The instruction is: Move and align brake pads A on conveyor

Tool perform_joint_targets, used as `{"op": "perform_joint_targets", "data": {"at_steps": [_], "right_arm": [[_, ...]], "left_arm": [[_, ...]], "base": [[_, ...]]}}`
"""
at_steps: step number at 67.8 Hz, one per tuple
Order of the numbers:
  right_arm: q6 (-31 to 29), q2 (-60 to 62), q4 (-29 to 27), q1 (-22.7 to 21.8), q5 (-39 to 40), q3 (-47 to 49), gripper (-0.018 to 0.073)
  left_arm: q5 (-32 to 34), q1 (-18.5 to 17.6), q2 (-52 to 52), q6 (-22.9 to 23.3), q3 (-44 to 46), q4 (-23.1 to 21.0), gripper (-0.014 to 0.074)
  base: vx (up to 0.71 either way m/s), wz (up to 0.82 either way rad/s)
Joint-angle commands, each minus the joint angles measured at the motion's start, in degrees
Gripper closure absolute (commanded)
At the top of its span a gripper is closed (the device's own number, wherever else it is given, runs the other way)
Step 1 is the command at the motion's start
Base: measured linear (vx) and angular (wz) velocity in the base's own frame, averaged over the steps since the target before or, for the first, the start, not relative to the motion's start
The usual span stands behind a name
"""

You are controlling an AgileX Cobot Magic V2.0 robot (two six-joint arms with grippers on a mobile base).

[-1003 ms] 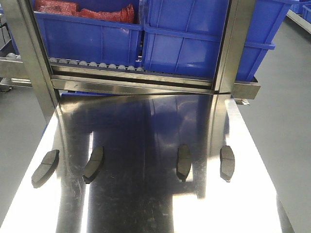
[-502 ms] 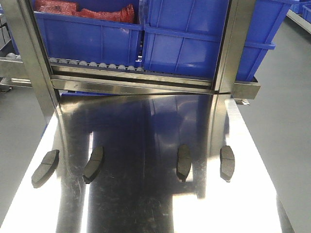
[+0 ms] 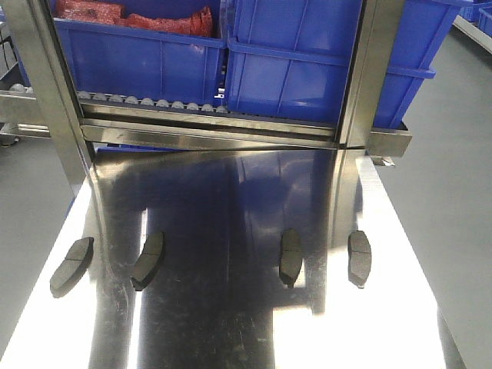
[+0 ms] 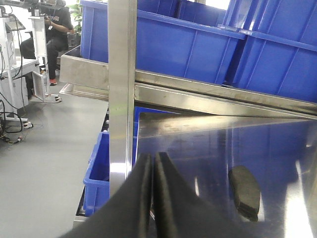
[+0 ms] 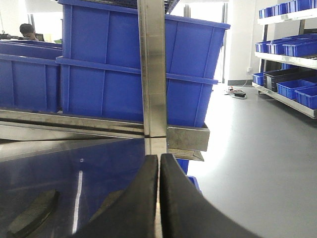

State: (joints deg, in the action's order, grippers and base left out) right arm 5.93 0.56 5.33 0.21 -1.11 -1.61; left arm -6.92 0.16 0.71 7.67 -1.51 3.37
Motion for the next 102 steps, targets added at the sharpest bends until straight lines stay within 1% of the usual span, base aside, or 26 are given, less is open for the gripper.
{"op": "perform_joint_targets", "data": {"at_steps": [1,7,11,14,19,27,33,40,53,62,66,73,82,102], "right_arm": [[-0.08,0.79,0.17,-0.12,4.37,-0.67,0.0571],[-0.08,0.79,0.17,-0.12,4.36,-0.67,0.0571],[-0.08,0.79,0.17,-0.12,4.36,-0.67,0.0571],[-0.08,0.79,0.17,-0.12,4.36,-0.67,0.0571],[-0.08,0.79,0.17,-0.12,4.36,-0.67,0.0571],[-0.08,0.79,0.17,-0.12,4.36,-0.67,0.0571],[-0.08,0.79,0.17,-0.12,4.36,-0.67,0.0571],[-0.08,0.79,0.17,-0.12,4.36,-0.67,0.0571],[-0.08,0.79,0.17,-0.12,4.36,-0.67,0.0571],[-0.08,0.79,0.17,-0.12,4.36,-0.67,0.0571],[-0.08,0.79,0.17,-0.12,4.36,-0.67,0.0571],[-0.08,0.79,0.17,-0.12,4.36,-0.67,0.0571],[-0.08,0.79,0.17,-0.12,4.54,-0.67,0.0571],[-0.08,0.79,0.17,-0.12,4.54,-0.67,0.0571]], "left_arm": [[5.01,-0.03,0.81,0.26,-0.74,0.17,0.0602],[7.45,-0.03,0.81,0.46,-0.36,0.32,0.0602],[10.43,-0.03,0.81,0.84,-0.28,0.32,0.0602],[11.93,-0.03,0.81,1.46,0.18,-0.5,0.0602],[10.98,-0.03,0.47,2.77,2.5,-2.1,0.0602],[7.47,-0.03,-2.7,1.98,8.07,-1.57,0.0602],[4.79,-0.03,-7.82,0.17,12.9,-1.42,0.0602],[0.12,-0.03,-15.26,0.23,18.75,-1.61,0.0602],[-16.97,-0.03,-29.33,0.17,29.14,-1.55,0.0602],[-26.34,-0.03,-37.36,0.17,33.57,-1.6,0.0602],[-29.19,-0.03,-40.62,0.17,34.39,-1.55,0.0602],[-31.45,-0.03,-44.98,0.23,34.3,-1.61,0.0602],[-32.15,-0.03,-48.48,0.23,34.3,-1.56,0.0602],[-32.31,-0.03,-49.99,0.25,34.3,-1.35,0.0594]], "base": [[0.0,0.0],[0.0,0.0],[0.0,0.0],[0.0,0.0],[0.0,0.0],[0.0,0.0],[0.0,0.0],[0.0,0.0],[0.0,0.0],[0.0,0.0],[0.0,0.0],[0.0,0.0],[0.0,0.0],[0.0,0.0]]}}
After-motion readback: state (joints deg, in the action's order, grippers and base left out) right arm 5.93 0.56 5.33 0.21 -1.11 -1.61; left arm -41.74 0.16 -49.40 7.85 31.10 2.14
